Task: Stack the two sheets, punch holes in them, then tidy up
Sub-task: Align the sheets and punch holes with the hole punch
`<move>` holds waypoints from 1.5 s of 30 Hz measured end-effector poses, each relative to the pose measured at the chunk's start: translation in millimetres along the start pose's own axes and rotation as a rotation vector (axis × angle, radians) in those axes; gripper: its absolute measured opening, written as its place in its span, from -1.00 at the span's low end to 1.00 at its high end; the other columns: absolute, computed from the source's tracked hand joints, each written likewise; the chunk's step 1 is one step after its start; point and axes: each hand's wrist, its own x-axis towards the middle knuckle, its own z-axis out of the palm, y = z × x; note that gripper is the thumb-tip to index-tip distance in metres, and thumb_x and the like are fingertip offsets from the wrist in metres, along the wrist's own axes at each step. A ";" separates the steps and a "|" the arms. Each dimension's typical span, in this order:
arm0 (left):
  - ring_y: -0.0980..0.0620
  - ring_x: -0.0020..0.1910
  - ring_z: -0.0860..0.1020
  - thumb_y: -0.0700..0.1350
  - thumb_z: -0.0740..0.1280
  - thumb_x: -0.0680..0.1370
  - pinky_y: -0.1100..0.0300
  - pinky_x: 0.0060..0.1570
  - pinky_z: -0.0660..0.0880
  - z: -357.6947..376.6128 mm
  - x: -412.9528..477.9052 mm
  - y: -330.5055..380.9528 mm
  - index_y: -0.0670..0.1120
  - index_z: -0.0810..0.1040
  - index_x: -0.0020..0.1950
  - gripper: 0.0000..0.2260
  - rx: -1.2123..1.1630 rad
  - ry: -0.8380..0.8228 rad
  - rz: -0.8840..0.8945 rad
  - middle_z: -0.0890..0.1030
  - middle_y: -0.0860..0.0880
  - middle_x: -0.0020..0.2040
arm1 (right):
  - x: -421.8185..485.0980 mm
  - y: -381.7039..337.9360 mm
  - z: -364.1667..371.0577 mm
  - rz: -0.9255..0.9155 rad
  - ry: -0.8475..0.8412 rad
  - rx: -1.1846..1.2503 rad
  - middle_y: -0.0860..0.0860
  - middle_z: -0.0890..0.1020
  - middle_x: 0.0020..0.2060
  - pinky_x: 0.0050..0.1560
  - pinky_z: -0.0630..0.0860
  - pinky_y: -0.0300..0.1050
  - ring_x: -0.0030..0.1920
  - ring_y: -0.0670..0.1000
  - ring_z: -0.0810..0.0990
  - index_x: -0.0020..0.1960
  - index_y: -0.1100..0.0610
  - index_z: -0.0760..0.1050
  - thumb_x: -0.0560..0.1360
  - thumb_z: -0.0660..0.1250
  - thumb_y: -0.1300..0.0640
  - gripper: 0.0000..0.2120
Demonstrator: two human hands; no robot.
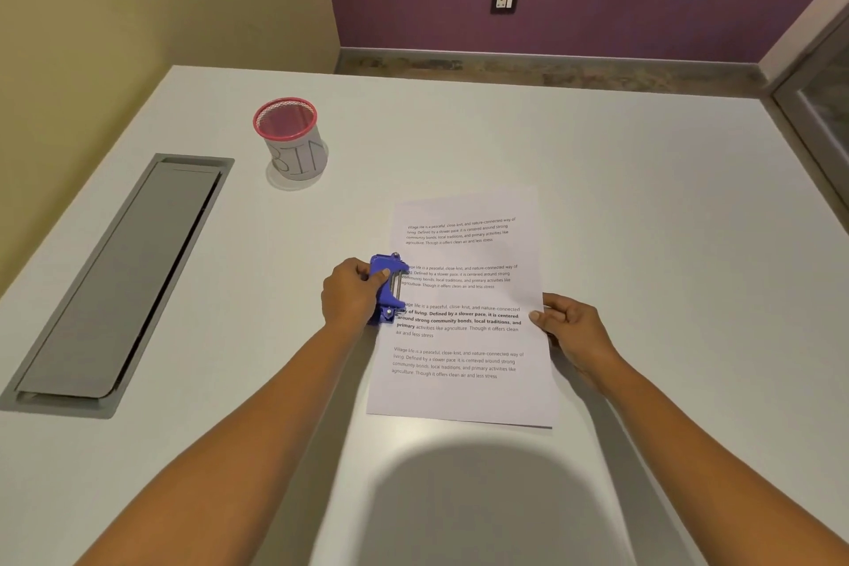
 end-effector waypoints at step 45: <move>-0.06 -0.01 0.52 0.03 0.22 0.55 0.11 -0.12 0.34 -1.3 20.4 6.4 -0.10 0.51 0.06 -0.76 0.120 0.216 0.075 0.62 -0.04 0.06 | 16.3 -12.4 39.1 -0.433 0.386 -0.696 0.10 0.55 0.21 0.16 0.28 -0.31 0.22 0.05 0.48 0.23 0.17 0.48 0.58 0.14 0.17 -0.72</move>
